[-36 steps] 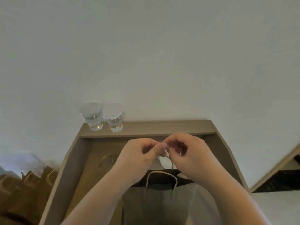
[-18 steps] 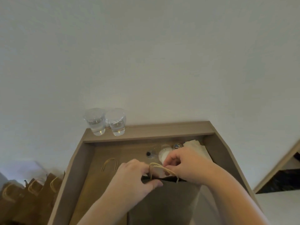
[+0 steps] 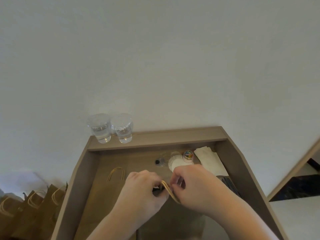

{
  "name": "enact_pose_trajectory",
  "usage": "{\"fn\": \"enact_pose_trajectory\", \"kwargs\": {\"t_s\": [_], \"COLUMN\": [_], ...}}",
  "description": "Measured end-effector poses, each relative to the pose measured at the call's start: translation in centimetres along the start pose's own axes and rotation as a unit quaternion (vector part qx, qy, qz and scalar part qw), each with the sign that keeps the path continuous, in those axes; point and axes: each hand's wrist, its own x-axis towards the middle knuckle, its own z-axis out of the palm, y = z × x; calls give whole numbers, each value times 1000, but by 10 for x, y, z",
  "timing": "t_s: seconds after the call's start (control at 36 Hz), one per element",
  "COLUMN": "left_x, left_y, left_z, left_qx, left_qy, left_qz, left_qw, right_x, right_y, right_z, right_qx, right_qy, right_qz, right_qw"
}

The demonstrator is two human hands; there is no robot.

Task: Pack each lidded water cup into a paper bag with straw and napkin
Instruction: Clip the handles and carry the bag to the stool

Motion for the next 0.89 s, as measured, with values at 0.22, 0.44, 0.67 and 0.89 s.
{"fn": "enact_pose_trajectory", "kwargs": {"t_s": [0.22, 0.44, 0.67, 0.89], "left_x": [-1, 1, 1, 4], "left_y": [-1, -5, -7, -10], "left_z": [1, 6, 3, 3], "left_qx": [4, -21, -18, -10], "left_qy": [10, 48, 43, 24], "left_qz": [12, 29, 32, 40], "left_qw": [1000, 998, 998, 999], "right_x": [-1, -3, -6, 1], "right_y": [-4, -10, -17, -15], "right_z": [1, 5, 1, 0], "right_qx": [-11, -10, -21, -7], "right_qy": [12, 35, 29, 2], "right_qz": [10, 4, 20, 53], "right_qw": [1000, 999, 999, 999]}}
